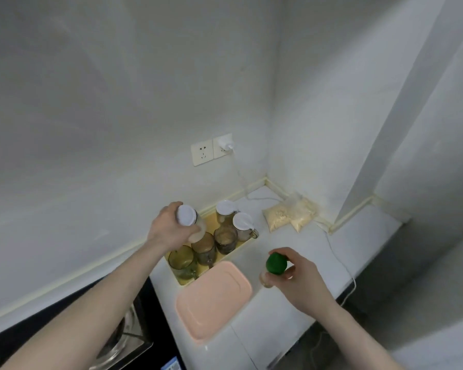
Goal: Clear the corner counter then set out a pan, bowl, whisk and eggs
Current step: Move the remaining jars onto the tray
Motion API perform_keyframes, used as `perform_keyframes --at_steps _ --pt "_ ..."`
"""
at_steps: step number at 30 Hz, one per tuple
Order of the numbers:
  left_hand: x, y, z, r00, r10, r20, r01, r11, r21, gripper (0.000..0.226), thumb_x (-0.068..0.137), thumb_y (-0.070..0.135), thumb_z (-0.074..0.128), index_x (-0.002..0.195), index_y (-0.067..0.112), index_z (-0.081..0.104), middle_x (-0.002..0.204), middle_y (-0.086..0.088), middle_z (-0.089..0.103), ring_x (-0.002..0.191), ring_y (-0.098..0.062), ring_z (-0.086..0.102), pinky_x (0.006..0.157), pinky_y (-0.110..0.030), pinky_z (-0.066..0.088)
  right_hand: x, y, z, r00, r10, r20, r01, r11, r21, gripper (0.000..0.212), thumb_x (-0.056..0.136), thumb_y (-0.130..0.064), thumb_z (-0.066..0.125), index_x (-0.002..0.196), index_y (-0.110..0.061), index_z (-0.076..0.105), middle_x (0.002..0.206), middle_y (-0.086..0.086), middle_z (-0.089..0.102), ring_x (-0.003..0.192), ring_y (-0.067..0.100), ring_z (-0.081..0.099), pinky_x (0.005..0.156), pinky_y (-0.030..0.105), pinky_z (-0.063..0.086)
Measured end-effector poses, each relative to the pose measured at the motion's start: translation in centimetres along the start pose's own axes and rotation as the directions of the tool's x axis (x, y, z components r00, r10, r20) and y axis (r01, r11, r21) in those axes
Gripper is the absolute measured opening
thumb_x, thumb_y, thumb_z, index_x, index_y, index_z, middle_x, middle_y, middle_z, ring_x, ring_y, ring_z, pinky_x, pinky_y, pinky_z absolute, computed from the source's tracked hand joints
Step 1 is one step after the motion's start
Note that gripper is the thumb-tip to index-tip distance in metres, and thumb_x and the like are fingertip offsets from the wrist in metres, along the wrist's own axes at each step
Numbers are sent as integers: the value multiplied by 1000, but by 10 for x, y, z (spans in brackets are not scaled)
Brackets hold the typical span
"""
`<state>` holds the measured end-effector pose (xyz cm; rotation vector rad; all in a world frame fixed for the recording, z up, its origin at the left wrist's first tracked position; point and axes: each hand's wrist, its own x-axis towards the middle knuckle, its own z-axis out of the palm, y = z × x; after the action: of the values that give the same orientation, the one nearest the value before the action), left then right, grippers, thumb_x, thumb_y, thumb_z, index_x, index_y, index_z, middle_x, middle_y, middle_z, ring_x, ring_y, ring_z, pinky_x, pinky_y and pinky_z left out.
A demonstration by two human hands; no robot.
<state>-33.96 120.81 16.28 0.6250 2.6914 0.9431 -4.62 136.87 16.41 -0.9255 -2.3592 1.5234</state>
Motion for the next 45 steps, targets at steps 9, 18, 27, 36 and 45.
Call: perform_keyframes --at_steps 9,18,27,36,45 --pt "94 14 51 993 -72 91 55 982 179 89 69 52 79 142 20 41 135 -6 51 119 -33 56 96 -44 54 42 -8 -3 999 5 -39 -6 1000 -29 32 80 -25 78 102 -43 62 84 -17 73 71 2 67 64 10 47" --pt "137 1 103 974 -173 143 120 939 322 82 69 46 75 136 11 42 127 -11 51 113 -35 59 92 -43 56 76 2 -12 999 18 -45 -22 996 -88 36 80 -31 78 107 -46 59 89 -14 73 75 3 67 69 14 52" --pt "169 6 136 952 -226 208 137 919 371 84 71 45 73 139 7 41 134 -13 48 122 -33 53 100 -42 51 86 24 -14 993 91 -75 -93 995 -21 33 79 -30 80 103 -43 62 87 -12 73 73 4 65 72 20 55" --pt "174 -4 163 929 -287 233 203 923 327 82 82 39 72 146 6 32 138 -17 43 127 -38 48 105 -48 47 82 45 -12 987 123 -100 -127 991 -36 33 80 -30 80 104 -43 62 92 -9 71 76 7 66 75 22 56" --pt "171 -11 153 933 -238 271 196 965 173 103 70 49 82 153 15 31 145 -12 42 129 -36 49 104 -45 47 93 47 3 990 131 -49 -132 991 -6 31 80 -29 79 104 -40 62 91 -9 71 78 10 67 76 26 58"
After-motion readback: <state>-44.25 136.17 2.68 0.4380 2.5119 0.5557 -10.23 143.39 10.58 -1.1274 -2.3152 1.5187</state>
